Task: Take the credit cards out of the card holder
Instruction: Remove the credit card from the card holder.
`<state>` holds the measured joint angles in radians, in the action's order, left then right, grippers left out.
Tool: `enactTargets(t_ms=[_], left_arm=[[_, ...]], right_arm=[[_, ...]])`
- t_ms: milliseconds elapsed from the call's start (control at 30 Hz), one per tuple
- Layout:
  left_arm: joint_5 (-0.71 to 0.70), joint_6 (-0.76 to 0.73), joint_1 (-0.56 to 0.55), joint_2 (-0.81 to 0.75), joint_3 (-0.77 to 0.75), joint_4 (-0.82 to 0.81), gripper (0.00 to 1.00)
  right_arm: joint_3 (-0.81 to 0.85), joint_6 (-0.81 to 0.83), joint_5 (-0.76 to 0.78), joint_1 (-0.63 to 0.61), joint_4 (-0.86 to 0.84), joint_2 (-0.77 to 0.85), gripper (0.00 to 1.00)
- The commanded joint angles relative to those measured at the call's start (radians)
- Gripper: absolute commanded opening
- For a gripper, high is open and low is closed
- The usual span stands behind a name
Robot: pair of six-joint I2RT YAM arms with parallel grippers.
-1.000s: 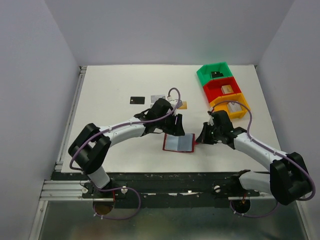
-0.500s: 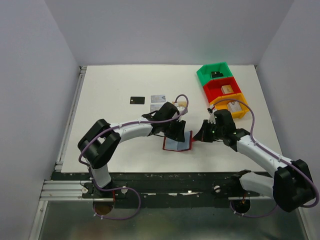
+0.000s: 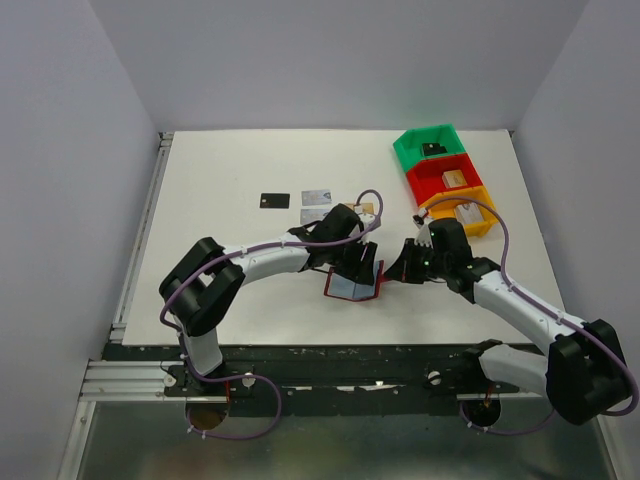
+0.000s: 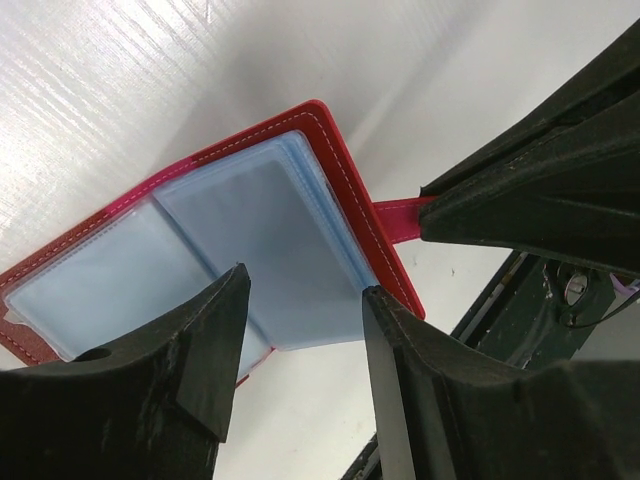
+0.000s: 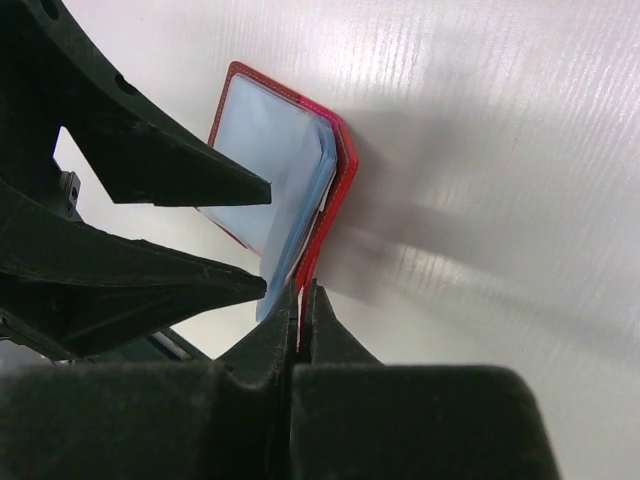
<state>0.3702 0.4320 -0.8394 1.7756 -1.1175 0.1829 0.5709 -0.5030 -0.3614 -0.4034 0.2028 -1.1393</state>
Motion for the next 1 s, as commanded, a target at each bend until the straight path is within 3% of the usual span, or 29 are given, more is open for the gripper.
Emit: enactTargets(t_ms=[0,467,967], left_arm=[[-0.020,-0.019,-0.010,0.010,-0.025,0.012,0.61],[-0.054,-0.019,-0.012,0.018,-0.018,0.027,0.59],[-0.278,0.027,-0.006,-0.086,0.048,0.041,0.60]], right_arm=[[-0.008,0.015,-0.027,0.008,-0.023,-0.007,0.00],[-0.008,0.015,-0.021,0.006,-0.019,0.000,0.00],[-0.016,0.026,-0.017,0.006,-0.008,0.023,0.00]])
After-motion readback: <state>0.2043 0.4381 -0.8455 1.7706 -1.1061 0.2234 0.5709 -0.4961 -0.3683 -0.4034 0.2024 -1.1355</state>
